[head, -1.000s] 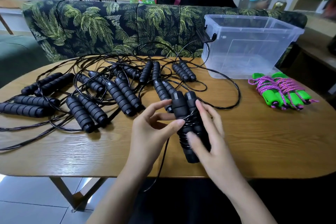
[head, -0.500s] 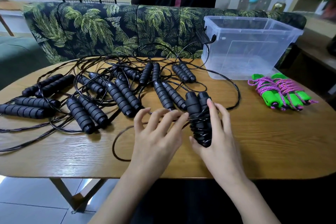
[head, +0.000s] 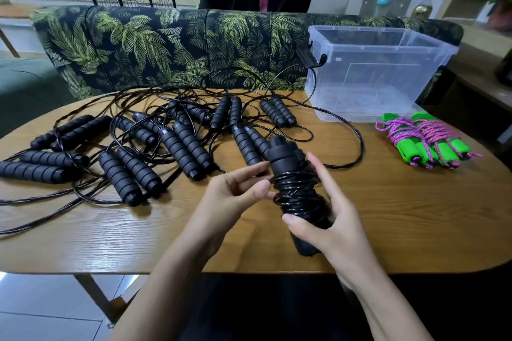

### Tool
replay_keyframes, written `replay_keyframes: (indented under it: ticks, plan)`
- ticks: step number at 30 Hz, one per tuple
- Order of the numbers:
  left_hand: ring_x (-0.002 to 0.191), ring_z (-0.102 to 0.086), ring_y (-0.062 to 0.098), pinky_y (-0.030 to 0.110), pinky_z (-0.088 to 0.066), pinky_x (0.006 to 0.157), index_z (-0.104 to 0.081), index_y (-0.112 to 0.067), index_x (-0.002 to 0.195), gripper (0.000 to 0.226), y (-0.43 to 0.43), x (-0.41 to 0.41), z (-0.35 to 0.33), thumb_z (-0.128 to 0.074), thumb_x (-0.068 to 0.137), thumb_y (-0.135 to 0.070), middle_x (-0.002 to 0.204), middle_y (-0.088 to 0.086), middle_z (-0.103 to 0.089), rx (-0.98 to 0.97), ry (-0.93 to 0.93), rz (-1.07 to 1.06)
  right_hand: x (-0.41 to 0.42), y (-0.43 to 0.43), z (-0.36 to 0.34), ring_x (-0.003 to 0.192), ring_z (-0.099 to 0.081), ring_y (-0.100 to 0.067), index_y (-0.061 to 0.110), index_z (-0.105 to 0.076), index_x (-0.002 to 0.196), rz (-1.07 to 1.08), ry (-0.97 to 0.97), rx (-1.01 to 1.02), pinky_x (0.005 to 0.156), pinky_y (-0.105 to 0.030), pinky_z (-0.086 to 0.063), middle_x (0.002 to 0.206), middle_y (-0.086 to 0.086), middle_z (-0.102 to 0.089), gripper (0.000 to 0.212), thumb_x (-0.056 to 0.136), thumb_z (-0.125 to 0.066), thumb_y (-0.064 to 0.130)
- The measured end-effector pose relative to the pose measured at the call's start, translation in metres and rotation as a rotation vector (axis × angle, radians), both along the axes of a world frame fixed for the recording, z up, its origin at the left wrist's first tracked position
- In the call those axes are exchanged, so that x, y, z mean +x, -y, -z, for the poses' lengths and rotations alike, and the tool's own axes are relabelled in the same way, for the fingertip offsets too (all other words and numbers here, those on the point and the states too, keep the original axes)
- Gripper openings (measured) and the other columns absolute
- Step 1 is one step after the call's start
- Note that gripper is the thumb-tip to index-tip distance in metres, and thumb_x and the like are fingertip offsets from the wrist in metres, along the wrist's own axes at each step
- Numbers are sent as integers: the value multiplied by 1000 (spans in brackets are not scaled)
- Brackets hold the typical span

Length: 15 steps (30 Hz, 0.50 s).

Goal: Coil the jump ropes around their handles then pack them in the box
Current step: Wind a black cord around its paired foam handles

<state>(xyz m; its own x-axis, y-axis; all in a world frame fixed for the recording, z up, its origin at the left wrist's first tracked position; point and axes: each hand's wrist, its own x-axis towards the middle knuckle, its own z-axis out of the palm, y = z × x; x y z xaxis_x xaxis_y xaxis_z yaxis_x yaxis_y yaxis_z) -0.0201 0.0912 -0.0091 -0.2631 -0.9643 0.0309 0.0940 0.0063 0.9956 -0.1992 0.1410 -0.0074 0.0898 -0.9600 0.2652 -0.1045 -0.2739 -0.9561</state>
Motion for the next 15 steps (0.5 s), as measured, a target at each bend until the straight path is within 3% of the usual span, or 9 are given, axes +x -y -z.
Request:
replay_keyframes:
  ticks: [2, 4, 6, 8, 11, 15]
  plan:
    - [118, -63, 20, 32, -44, 106, -51, -7, 138, 66, 2, 0, 0, -74, 80, -28, 122, 8, -69, 52, -100, 85, 1, -1, 0, 117, -60, -5, 43, -37, 146, -56, 66, 20, 94, -19, -48, 126, 20, -64, 90, 70, -79, 19]
    - [129, -54, 26, 39, -36, 114, -49, -4, 140, 66, 2, -1, -1, -68, 82, -29, 132, 13, -63, 46, -165, 161, 3, 0, 2, 124, -56, -7, 41, -39, 146, -91, 115, 26, 103, -24, -45, 134, 15, -60, 88, 68, -78, 28]
    - [132, -51, 28, 40, -34, 116, -51, -2, 138, 59, 0, -2, -4, -63, 86, -26, 134, 15, -61, 37, -202, 214, 4, 2, 3, 132, -50, -8, 40, -40, 146, -108, 152, 37, 109, -32, -40, 141, 13, -55, 86, 68, -76, 32]
    - [130, -53, 29, 40, -36, 115, -54, -2, 134, 51, -1, -4, -5, -60, 88, -23, 132, 15, -62, 35, -228, 212, 3, 4, 6, 137, -43, -6, 41, -41, 145, -96, 142, 28, 110, -30, -36, 147, 14, -48, 83, 70, -75, 35]
    - [121, -60, 23, 35, -45, 106, -59, -8, 129, 45, -3, -7, -8, -63, 87, -21, 124, 11, -68, 40, -235, 130, 0, 7, 9, 139, -33, 4, 38, -41, 146, -43, 47, -25, 111, -19, -34, 150, 22, -36, 81, 72, -72, 42]
    - [106, -69, 14, 22, -52, 84, -65, -17, 118, 42, -13, -17, -17, -75, 76, -21, 108, 3, -75, -11, -162, -73, 7, 6, 13, 140, -36, -2, 41, -28, 150, 19, -39, -74, 113, -25, -33, 151, 19, -38, 85, 76, -69, 42]
